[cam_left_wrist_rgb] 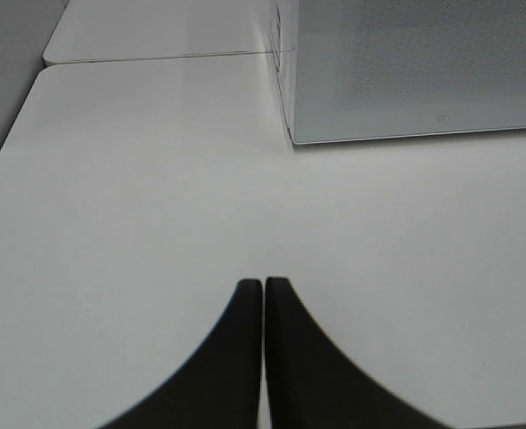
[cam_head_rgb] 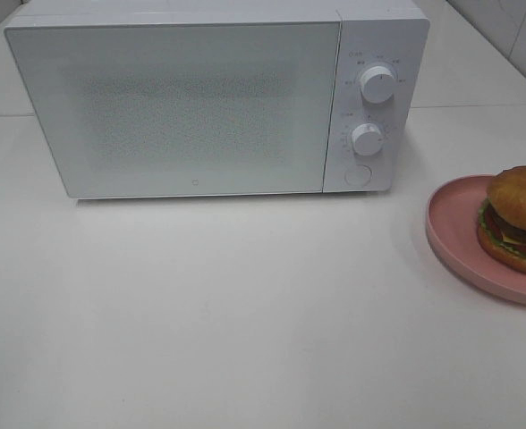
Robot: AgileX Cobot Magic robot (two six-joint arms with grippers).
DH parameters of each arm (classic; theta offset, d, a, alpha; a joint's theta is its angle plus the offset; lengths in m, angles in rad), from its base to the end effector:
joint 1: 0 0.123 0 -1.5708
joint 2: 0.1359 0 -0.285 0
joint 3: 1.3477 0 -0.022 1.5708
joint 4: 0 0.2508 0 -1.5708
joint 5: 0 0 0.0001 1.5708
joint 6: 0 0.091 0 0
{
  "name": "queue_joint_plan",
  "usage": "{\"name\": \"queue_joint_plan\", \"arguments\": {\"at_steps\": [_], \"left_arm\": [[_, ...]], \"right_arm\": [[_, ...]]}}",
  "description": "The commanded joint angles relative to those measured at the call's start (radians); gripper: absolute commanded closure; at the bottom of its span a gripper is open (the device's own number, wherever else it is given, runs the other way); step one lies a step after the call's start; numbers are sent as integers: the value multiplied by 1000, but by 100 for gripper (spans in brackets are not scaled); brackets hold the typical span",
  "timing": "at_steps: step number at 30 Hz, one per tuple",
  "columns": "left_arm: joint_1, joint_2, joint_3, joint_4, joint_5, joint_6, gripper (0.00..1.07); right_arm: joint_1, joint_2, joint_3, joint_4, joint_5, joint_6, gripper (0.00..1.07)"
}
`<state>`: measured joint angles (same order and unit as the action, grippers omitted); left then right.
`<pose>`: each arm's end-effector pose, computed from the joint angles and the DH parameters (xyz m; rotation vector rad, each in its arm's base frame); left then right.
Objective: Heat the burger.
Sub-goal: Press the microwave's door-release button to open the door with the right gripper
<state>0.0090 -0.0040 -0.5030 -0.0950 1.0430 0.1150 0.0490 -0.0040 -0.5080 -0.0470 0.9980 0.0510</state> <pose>-0.0052 -0.0075 0.2798 0.1106 2.0132 -0.0344 -0.0039 -0.0038 0.2847 0.0027 1.9688 0.0098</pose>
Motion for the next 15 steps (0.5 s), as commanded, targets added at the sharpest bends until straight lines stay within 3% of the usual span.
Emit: {"name": "queue_joint_plan", "arguments": {"at_steps": [1, 15], "left_arm": [[-5, -23, 3, -3, -10, 0, 106], [-5, -23, 3, -3, -10, 0, 106]], "right_arm": [[-7, -29, 1, -6, -9, -6, 37], [-7, -29, 1, -6, -9, -6, 37]]}}
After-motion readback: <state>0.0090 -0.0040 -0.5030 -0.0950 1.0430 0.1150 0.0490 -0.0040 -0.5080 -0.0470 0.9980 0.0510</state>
